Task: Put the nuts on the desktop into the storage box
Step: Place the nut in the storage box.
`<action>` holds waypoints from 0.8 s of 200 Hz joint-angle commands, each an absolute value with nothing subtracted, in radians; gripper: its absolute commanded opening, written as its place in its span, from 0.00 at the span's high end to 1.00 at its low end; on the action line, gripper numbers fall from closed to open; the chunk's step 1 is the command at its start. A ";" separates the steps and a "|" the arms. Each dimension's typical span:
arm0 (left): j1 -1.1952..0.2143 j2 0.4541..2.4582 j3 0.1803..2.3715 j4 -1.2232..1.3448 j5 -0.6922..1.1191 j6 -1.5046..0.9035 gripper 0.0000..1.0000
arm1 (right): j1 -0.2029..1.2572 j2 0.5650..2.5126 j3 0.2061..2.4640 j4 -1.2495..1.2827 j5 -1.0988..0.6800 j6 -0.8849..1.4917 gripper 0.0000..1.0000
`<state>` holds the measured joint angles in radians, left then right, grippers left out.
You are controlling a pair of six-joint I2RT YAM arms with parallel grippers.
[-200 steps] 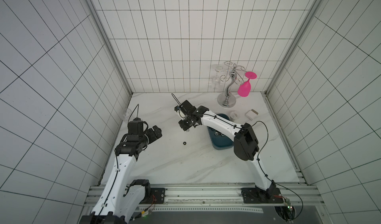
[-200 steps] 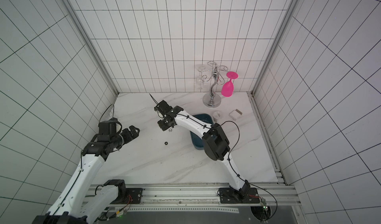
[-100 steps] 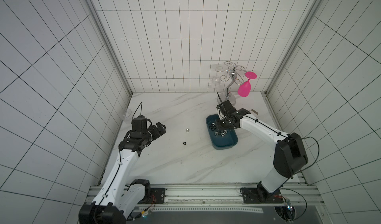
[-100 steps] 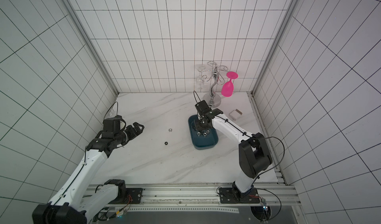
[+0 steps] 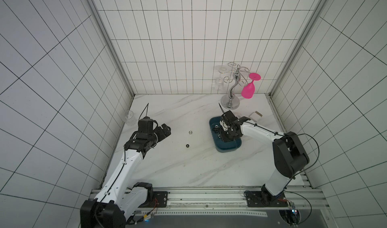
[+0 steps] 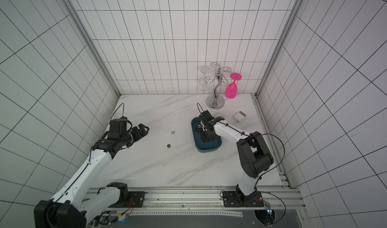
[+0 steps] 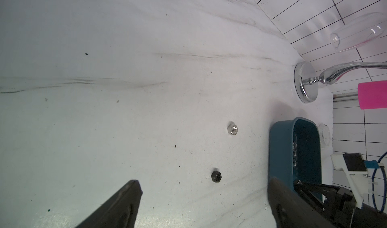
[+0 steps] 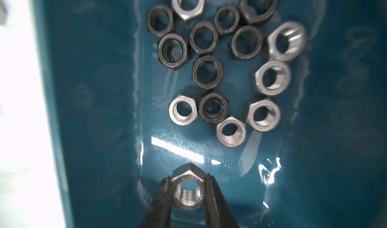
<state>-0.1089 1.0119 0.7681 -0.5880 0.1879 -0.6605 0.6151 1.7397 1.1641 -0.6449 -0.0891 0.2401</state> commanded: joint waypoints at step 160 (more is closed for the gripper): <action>-0.105 0.934 0.766 -0.606 0.098 -0.611 0.02 | 0.614 1.892 1.463 -0.707 -0.040 0.213 0.45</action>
<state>-0.1085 0.9535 0.7681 -0.6037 0.1253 -0.6285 0.6151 1.9575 1.4139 -0.6628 -0.0616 0.2142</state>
